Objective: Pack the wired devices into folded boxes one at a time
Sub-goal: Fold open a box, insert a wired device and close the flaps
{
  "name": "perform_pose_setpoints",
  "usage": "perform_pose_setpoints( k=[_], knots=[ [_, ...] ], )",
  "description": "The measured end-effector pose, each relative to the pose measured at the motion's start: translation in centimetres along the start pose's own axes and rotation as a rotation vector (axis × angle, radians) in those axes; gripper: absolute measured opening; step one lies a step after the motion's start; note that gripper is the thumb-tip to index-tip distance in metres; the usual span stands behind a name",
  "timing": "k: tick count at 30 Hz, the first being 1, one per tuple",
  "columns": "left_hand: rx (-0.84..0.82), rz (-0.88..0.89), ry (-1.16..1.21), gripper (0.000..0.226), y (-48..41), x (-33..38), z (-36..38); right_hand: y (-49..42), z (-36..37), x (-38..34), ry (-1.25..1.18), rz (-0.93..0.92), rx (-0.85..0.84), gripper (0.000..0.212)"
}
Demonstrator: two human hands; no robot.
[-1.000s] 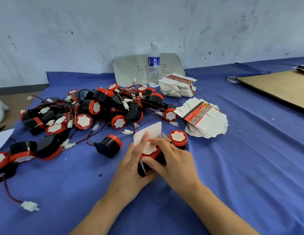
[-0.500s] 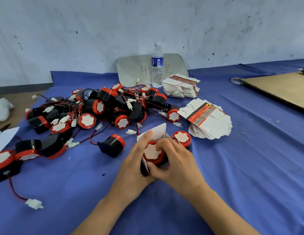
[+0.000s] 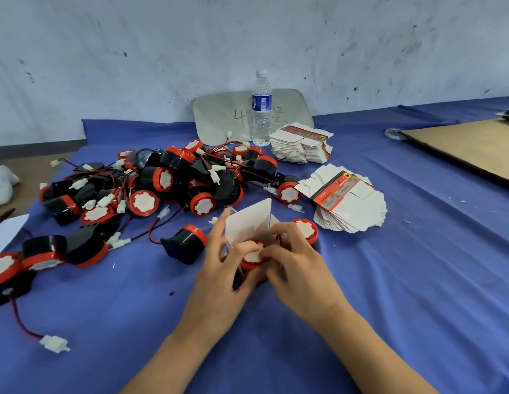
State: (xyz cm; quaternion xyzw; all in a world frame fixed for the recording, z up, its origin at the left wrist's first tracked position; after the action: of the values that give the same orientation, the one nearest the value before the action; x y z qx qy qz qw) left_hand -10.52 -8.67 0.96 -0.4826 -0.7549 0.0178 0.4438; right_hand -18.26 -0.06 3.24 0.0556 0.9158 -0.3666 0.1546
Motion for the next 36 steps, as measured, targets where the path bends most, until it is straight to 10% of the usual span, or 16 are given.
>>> perform_pose_setpoints(
  k=[11,18,26,30,36],
  knots=[
    [-0.197,-0.176,-0.335,0.056,-0.1,-1.2,2.2,-0.3,-1.0,0.2,0.045,0.018,0.077,0.056],
    [-0.164,-0.156,-0.264,0.043,-0.4,-0.8,2.0,0.4,-5.3,1.5,0.201,0.110,0.322,0.012],
    [-0.131,-0.125,-0.248,0.041,-0.4,-0.7,1.9,-5.0,-2.2,-1.0,0.616,-0.174,-0.103,0.011],
    [-0.176,-0.138,-0.302,0.045,-0.2,-1.1,2.5,-4.9,1.2,1.8,0.580,0.020,-0.462,0.014],
    [-0.228,-0.121,-0.306,0.053,0.2,-1.2,2.9,-4.6,2.3,4.2,0.502,0.284,-0.534,0.016]
  ],
)
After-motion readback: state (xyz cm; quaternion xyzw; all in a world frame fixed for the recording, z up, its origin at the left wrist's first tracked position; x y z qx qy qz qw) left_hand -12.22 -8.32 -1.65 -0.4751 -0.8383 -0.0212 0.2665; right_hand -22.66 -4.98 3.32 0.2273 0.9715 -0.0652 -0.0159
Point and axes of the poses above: each hand's wrist, its own y-axis away from the middle knuckle, its own z-axis out of the palm, x = y × z, the point moved 9 cm from there along -y, towards the middle knuckle, and after that the axes turned 11 degrees about -z, right-handed, at the moved point
